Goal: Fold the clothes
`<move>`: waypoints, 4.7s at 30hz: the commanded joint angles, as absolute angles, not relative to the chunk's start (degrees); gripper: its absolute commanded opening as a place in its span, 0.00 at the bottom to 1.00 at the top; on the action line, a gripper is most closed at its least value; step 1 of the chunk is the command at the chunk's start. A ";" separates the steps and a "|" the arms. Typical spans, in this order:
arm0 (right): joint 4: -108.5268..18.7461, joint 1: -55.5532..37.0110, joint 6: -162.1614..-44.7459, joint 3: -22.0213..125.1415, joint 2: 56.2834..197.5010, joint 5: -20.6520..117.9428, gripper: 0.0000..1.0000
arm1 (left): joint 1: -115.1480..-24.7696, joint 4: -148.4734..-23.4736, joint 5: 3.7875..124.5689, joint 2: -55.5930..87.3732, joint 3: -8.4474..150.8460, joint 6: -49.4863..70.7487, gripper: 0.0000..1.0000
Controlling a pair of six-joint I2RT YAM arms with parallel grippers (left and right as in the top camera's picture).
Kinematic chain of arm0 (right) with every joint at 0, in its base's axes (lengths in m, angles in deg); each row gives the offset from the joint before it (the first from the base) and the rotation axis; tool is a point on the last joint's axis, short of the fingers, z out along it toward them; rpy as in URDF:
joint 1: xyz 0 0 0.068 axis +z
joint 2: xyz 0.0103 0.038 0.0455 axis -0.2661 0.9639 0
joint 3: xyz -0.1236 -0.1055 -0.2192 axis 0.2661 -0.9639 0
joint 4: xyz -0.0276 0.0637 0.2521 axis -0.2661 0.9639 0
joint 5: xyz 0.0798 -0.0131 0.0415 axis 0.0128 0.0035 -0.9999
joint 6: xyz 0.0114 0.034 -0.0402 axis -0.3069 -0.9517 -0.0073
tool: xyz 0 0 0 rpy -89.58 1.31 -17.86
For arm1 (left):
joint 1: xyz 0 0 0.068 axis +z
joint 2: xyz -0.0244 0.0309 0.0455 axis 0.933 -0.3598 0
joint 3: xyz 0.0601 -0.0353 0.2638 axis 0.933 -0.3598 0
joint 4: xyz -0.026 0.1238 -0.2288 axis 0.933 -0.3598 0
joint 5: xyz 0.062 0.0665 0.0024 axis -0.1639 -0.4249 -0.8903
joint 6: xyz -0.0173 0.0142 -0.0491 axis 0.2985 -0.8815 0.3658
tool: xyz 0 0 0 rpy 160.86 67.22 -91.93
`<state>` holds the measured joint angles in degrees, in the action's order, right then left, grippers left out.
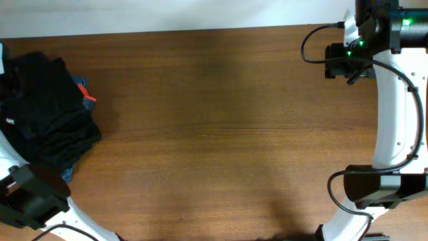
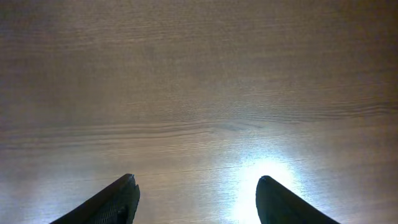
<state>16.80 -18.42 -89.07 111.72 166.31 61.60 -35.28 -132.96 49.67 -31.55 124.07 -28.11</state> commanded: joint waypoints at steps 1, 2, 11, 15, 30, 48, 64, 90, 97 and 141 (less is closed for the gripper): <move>17.24 -18.61 -88.72 112.16 166.20 61.27 0.66 | -34.19 -133.74 50.30 -34.52 124.27 -27.56 0.01; 17.35 -18.64 -88.72 112.16 166.20 61.27 0.66 | -34.10 -133.72 50.30 -34.89 124.03 -27.59 0.01; 17.74 -18.64 -88.74 112.16 166.20 61.27 0.66 | -32.70 -133.83 45.10 -35.24 123.15 -27.56 0.03; 17.78 -18.64 -88.74 112.16 166.20 61.27 0.66 | -31.17 -133.89 45.05 -35.24 123.15 -27.56 0.03; 18.51 -18.61 -88.74 112.16 166.20 61.25 0.79 | -24.79 -134.57 43.81 -35.24 123.13 -20.13 0.60; 18.57 -18.64 -88.74 112.09 166.20 61.25 0.88 | -21.49 -135.29 67.94 -30.30 127.37 -18.23 0.56; 18.62 -18.61 -88.77 112.09 166.20 61.20 0.87 | -22.41 -121.26 94.19 -34.04 127.13 -14.65 0.08; 19.01 -18.51 -88.74 111.94 166.20 60.15 0.87 | -22.52 -130.33 90.63 -57.04 127.26 -16.50 0.08; 18.99 -18.51 -88.74 111.94 166.20 60.13 0.87 | -25.10 -128.50 91.81 -40.58 128.16 -16.85 0.07; 18.46 -18.51 -88.77 111.94 166.20 56.24 0.99 | -33.25 -122.16 82.73 -34.61 105.62 -23.54 0.06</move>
